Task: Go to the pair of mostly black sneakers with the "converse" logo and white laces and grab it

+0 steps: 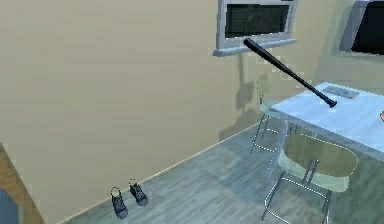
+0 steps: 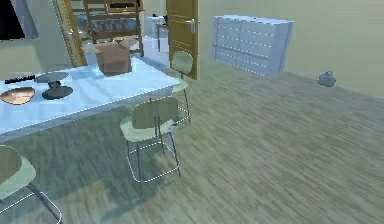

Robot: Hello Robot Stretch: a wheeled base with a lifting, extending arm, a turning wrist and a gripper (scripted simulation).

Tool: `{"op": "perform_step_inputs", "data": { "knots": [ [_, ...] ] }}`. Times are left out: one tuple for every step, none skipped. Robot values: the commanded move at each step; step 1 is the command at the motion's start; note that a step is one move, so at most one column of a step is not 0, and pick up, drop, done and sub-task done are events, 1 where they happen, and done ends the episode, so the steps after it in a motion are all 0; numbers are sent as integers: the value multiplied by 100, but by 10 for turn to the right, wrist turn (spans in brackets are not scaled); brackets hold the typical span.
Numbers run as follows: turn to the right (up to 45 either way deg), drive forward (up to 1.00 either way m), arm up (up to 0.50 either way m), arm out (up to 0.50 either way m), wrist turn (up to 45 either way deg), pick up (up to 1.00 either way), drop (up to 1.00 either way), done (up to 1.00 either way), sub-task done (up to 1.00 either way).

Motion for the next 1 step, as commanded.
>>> {"op": "perform_step_inputs", "data": {
  "knots": [
    [-450,0,0,0,0,0,0,0,0]
  ]
}}
